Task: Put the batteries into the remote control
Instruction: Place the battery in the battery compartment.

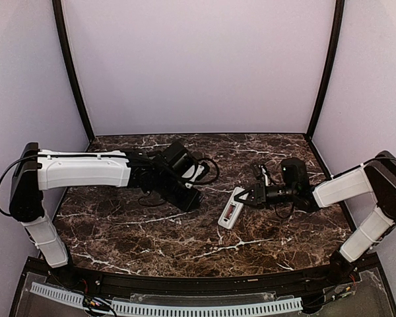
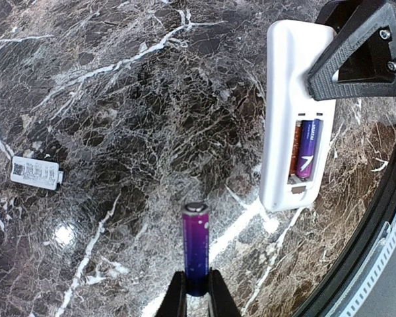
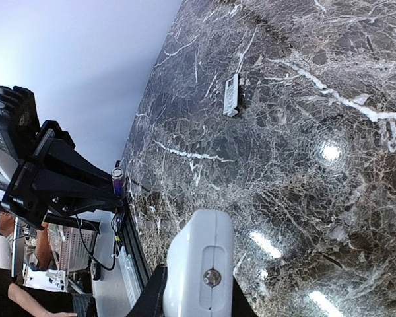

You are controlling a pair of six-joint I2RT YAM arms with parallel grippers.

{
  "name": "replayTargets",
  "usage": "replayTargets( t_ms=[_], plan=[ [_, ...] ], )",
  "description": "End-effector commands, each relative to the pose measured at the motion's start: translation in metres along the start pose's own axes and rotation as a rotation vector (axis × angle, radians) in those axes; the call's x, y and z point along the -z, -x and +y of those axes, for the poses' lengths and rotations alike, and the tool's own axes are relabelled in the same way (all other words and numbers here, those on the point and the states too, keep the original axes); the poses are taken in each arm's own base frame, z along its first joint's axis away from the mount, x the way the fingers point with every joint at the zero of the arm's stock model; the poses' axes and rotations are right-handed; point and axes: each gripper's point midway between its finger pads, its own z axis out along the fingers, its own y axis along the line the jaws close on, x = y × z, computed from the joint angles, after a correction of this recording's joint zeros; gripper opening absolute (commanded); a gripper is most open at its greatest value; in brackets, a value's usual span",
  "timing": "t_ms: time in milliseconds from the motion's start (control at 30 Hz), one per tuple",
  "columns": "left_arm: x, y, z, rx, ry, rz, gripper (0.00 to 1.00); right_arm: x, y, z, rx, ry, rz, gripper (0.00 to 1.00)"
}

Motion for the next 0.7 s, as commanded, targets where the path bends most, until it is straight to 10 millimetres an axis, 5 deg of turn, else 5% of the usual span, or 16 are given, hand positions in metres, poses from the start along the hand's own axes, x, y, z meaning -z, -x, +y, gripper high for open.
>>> replayTargets(
  t_ms=[0,233,667],
  plan=[
    [0.027,0.012,-0.015,0.000,-0.038,-0.038,0.00,0.002,0.014,0.010,0.029,0.022,-0.046,0.00],
    [0.032,0.016,-0.029,-0.013,-0.062,-0.043,0.00,-0.006,0.015,0.014,0.014,0.046,-0.037,0.00],
    [0.008,0.009,-0.054,0.012,-0.130,0.040,0.00,-0.021,0.014,0.017,-0.045,0.086,-0.038,0.00]
  ],
)
